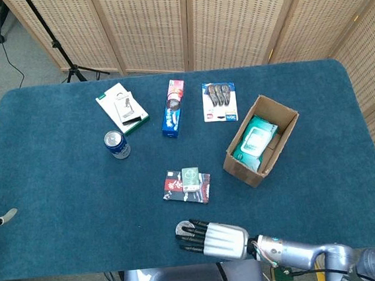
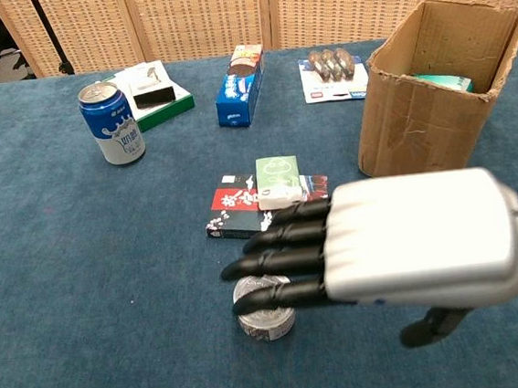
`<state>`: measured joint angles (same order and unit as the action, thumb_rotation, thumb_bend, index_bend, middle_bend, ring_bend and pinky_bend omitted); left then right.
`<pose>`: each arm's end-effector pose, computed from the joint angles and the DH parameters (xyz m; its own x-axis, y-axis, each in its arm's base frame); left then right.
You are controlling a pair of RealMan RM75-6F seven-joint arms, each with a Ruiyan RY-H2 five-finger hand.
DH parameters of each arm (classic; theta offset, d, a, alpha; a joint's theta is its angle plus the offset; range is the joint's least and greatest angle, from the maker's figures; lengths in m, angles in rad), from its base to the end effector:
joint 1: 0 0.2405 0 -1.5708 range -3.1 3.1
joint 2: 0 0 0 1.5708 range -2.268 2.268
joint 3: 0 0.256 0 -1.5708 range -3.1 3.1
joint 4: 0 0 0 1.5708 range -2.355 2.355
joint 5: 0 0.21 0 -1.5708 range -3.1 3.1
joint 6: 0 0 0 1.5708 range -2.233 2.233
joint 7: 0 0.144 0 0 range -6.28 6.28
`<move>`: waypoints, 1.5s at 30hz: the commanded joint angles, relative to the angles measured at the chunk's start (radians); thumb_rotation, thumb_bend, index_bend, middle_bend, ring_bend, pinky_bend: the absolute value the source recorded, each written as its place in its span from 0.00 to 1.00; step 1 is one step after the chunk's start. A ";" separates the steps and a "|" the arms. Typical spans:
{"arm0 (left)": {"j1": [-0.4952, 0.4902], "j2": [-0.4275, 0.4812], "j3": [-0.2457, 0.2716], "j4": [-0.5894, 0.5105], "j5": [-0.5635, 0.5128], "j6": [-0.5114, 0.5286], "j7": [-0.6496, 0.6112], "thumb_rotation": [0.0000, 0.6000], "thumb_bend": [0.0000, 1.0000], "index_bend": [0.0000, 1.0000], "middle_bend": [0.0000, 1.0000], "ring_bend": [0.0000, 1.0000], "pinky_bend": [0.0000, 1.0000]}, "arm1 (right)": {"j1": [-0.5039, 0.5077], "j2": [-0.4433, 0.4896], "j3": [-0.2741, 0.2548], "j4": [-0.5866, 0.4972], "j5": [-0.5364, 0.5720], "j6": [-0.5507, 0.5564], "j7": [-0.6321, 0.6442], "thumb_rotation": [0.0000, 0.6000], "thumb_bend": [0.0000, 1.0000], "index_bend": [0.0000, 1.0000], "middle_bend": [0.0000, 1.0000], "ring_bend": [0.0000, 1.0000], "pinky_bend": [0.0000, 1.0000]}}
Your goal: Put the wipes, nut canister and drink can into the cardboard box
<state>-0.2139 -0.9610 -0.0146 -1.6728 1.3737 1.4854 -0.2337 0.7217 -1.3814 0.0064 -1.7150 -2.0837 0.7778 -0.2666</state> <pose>-0.3030 0.2131 0.2082 0.2577 -0.0332 0.9656 0.9662 0.0000 -0.2579 -0.1026 -0.2102 -0.0253 0.7555 0.0458 0.6536 -0.1340 -0.9657 0.2225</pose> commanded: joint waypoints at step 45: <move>0.023 0.018 -0.063 0.006 0.032 -0.091 -0.036 1.00 0.00 0.11 0.00 0.00 0.06 | 0.116 -0.245 0.071 0.131 0.360 -0.048 -0.383 1.00 0.41 0.59 0.52 0.39 0.39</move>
<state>-0.1908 -0.9434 -0.0771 -1.6667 1.4058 1.3948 -0.2701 0.8296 -1.6392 0.0834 -1.5776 -1.7036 0.7050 -0.6784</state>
